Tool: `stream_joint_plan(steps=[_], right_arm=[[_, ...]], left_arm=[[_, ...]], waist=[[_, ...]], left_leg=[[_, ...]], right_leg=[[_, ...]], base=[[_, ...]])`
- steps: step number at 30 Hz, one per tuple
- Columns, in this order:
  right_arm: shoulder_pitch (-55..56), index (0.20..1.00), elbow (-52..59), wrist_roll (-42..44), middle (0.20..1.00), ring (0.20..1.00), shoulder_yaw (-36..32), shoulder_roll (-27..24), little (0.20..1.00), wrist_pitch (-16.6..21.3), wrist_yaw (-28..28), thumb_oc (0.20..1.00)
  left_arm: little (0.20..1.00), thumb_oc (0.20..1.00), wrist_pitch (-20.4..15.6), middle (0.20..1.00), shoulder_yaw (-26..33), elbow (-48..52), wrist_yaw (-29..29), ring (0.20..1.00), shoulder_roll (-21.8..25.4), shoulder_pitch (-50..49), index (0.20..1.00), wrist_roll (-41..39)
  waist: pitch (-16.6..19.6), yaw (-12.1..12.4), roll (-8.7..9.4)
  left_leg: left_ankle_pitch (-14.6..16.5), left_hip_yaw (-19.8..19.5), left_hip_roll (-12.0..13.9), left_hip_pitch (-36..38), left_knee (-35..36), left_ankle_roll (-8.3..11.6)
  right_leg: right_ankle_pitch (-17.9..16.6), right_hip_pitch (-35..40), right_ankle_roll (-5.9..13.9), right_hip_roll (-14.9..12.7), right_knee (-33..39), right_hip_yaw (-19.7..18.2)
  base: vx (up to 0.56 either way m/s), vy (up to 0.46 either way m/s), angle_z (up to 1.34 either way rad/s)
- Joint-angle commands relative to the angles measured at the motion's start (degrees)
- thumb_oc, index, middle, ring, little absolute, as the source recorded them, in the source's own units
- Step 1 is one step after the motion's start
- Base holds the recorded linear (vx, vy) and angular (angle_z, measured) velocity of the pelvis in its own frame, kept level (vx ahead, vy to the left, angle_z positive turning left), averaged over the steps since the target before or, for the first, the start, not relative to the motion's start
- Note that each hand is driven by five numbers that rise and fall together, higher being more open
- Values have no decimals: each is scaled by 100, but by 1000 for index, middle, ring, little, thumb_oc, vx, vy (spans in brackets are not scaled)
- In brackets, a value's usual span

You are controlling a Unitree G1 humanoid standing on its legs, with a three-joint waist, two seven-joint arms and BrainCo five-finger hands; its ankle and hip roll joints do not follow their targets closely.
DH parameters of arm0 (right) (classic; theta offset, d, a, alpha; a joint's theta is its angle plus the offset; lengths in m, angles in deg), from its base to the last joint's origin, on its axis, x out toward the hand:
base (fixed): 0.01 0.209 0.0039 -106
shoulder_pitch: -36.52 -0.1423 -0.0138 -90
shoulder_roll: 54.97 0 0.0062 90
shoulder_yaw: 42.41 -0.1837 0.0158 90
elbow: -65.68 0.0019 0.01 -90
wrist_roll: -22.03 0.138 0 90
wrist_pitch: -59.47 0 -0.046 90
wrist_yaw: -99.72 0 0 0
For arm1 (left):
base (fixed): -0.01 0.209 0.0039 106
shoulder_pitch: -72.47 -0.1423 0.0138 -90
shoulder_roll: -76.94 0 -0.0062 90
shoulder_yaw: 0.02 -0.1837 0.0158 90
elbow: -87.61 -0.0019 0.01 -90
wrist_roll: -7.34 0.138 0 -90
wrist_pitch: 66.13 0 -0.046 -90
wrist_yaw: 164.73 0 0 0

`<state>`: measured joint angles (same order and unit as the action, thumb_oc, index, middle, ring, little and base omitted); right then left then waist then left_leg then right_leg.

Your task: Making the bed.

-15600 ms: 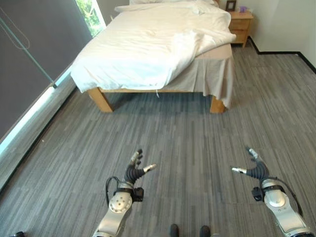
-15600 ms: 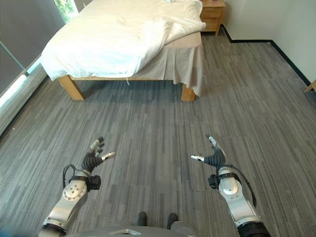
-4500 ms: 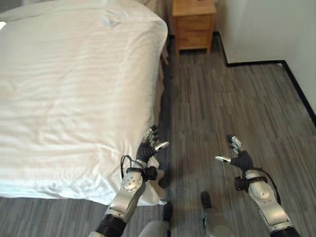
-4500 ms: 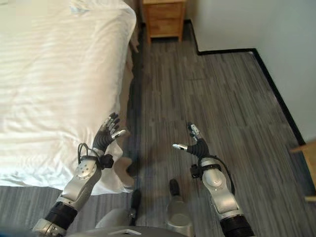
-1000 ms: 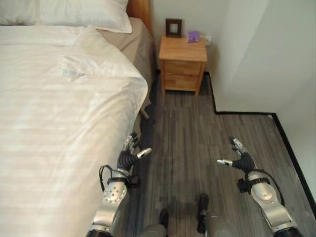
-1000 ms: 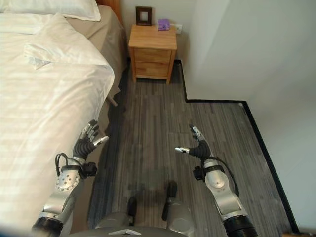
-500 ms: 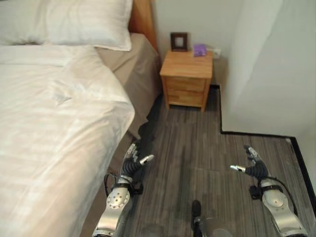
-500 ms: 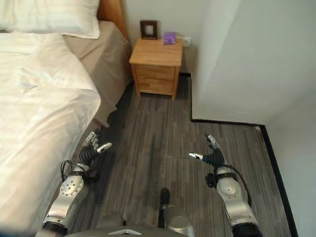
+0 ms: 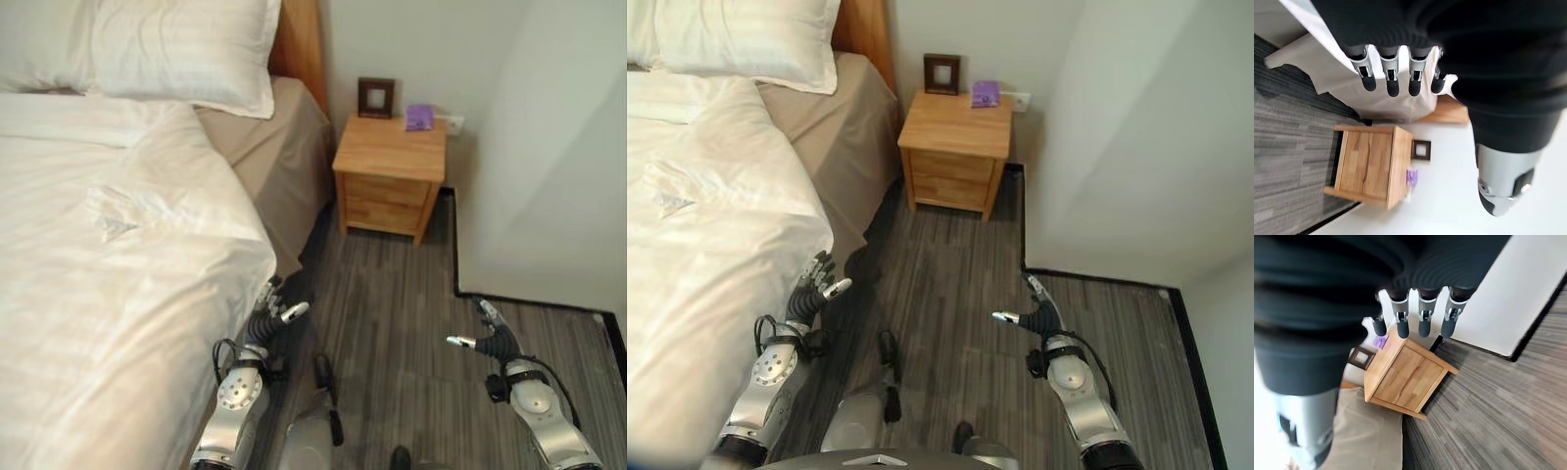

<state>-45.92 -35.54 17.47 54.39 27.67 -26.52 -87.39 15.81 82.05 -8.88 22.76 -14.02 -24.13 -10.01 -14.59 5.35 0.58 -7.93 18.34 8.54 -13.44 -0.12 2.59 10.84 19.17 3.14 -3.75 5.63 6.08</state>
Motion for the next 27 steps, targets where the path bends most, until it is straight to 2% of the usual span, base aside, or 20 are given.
stream_joint_plan(steps=[1, 2, 3, 5, 6, 7, 8, 9, 10, 11, 12, 13, 14, 15, 17, 18, 21, 24, 27], right_arm=[[-323, 1000, 396, -137, 1000, 1000, -70, 82, 1000, 239, -84, 1000], [-332, 1000, 402, -165, 1000, 1000, -47, 150, 1000, 218, -69, 1000], [-373, 1000, 384, -201, 1000, 1000, 1, 201, 1000, 242, -81, 1000], [-508, 1000, 429, -272, 1000, 1000, 82, 218, 1000, 238, -75, 1000], [-584, 1000, 461, -288, 1000, 1000, 116, 241, 1000, 246, -61, 1000], [-592, 1000, 460, -289, 1000, 1000, 118, 242, 1000, 245, -62, 1000], [-703, 1000, 506, -323, 1000, 1000, 151, 274, 1000, 247, -61, 1000], [-751, 1000, 548, -323, 1000, 1000, 164, 281, 1000, 252, -65, 1000], [-777, 1000, 638, -329, 1000, 1000, 154, 273, 1000, 253, -62, 1000], [-765, 1000, 749, -315, 1000, 1000, 143, 272, 1000, 247, -40, 1000], [-753, 1000, 808, -297, 1000, 1000, 129, 257, 1000, 253, -43, 1000], [-740, 1000, 833, -282, 1000, 1000, 118, 248, 1000, 251, -43, 1000], [-684, 1000, 831, -266, 1000, 1000, 87, 259, 1000, 232, -63, 1000], [-686, 1000, 832, -266, 1000, 1000, 88, 257, 1000, 231, -63, 1000], [-634, 1000, 835, -238, 1000, 1000, 53, 273, 1000, 208, -43, 1000], [-572, 1000, 816, -254, 1000, 1000, 23, 301, 1000, 205, -39, 1000], [-502, 1000, 801, -277, 1000, 1000, 38, 278, 1000, 236, 7, 1000], [-437, 1000, 645, -260, 1000, 1000, 90, 294, 1000, 248, 48, 1000], [-424, 1000, 624, -214, 1000, 1000, 146, 165, 1000, 263, 99, 1000]], left_arm=[[1000, 1000, -122, 1000, 91, 693, -32, 1000, 216, -115, 1000, 30], [1000, 1000, -95, 1000, 87, 674, -45, 1000, 270, -109, 1000, 43], [1000, 1000, -70, 1000, 80, 652, -37, 1000, 331, -82, 1000, 61], [1000, 1000, -58, 1000, 62, 642, -6, 1000, 500, -6, 1000, 123], [1000, 1000, -60, 1000, 67, 646, 4, 1000, 582, 34, 1000, 147], [1000, 1000, -60, 1000, 71, 645, 3, 1000, 582, 39, 1000, 146], [1000, 1000, -46, 1000, 105, 643, 23, 1000, 681, 113, 1000, 171], [1000, 1000, -46, 1000, 118, 640, 23, 1000, 717, 138, 1000, 170], [1000, 1000, -46, 1000, 129, 640, 6, 1000, 746, 165, 1000, 154], [1000, 1000, -40, 1000, 112, 643, -20, 1000, 743, 150, 1000, 144], [1000, 1000, -48, 1000, 103, 646, -51, 1000, 713, 128, 1000, 121], [1000, 1000, -46, 1000, 97, 637, -77, 1000, 691, 116, 1000, 113], [1000, 1000, -40, 1000, 64, 558, -120, 1000, 607, 84, 1000, 122], [1000, 1000, -41, 1000, 65, 556, -120, 1000, 605, 86, 1000, 123], [1000, 1000, -44, 1000, 85, 481, -148, 1000, 558, 72, 1000, 112], [1000, 1000, -57, 1000, 117, 367, -133, 1000, 522, 106, 1000, 151], [1000, 1000, -132, 1000, 143, 332, -133, 1000, 505, 131, 1000, 195], [1000, 1000, -138, 1000, 209, 314, -138, 1000, 401, 64, 1000, 235], [1000, 1000, -140, 1000, 249, 405, -111, 1000, 276, -72, 1000, 98]], waist=[[303, 149, 247], [335, 170, 342], [350, 194, 416], [253, 99, 489], [208, 56, 479], [219, 72, 460], [143, 19, 382], [123, 21, 346], [89, -10, 327], [37, -107, 339], [24, -197, 305], [13, -259, 325], [-9, -417, 343], [1, -419, 338], [11, -530, 343], [-14, -670, 325], [5, -746, 320], [136, -784, 302], [215, -780, 183]], left_leg=[[-535, -58, 119, 194, 454, 131], [-449, 2, 75, 268, 460, 73], [-325, 52, 20, 399, 486, 7], [-50, 25, -117, 697, 511, -115], [88, -4, -119, 855, 512, -162], [71, 10, -86, 835, 512, -158], [266, 2, 20, 1065, 512, -165], [340, 22, 83, 1132, 512, -139], [420, -10, 96, 1203, 512, -108], [519, -100, 42, 1324, 512, -84], [568, -178, 57, 1391, 512, -46], [636, -225, 22, 1466, 512, -26], [822, -388, -52, 1656, 512, 33], [804, -388, -44, 1636, 512, 36], [924, -550, -60, 1736, 512, 87], [1059, -738, -56, 1910, 512, 141], [1250, -939, -100, 2087, 512, 151], [1383, -1037, -60, 2343, 512, 213], [1330, -1166, 110, 2465, 488, 285]], right_leg=[[3, 193, 231, -38, -232, -307], [14, 101, 306, -112, -537, -277], [-134, -89, 439, -159, -1026, -236], [-755, -693, 821, -309, -2137, -175], [-1060, -1054, 943, -342, -2660, -189], [-1085, -1085, 934, -313, -2656, -208], [-1400, -1601, 983, -649, -3093, 139], [-1407, -1750, 907, -835, -2983, 351], [-1227, -1860, 802, -924, -2790, 558], [-969, -1925, 705, -924, -2569, 706], [-816, -1982, 609, -793, -2171, 765], [-776, -2004, 580, -716, -1792, 758], [-858, -2187, 555, -549, -941, 497], [-895, -2190, 547, -538, -905, 500], [-1164, -2390, 609, -522, -328, 151], [-1376, -2803, 676, -480, -120, -245], [-1399, -2904, 692, -409, -63, -629], [-1520, -2738, 680, -405, -63, -637], [-1472, -2518, 523, -269, -63, -611]], base=[[377, 119, -32], [319, 118, -29], [260, 126, 8], [251, 160, 12], [139, 99, 8], [223, 93, 26], [242, 39, 20], [372, 48, 12], [348, -12, 0], [380, -15, 20], [377, -46, 42], [520, -90, 77], [393, -78, 77], [407, -93, 70], [359, -107, 65], [487, -147, 65], [306, -109, 65], [317, -191, 26], [265, -200, 12]])
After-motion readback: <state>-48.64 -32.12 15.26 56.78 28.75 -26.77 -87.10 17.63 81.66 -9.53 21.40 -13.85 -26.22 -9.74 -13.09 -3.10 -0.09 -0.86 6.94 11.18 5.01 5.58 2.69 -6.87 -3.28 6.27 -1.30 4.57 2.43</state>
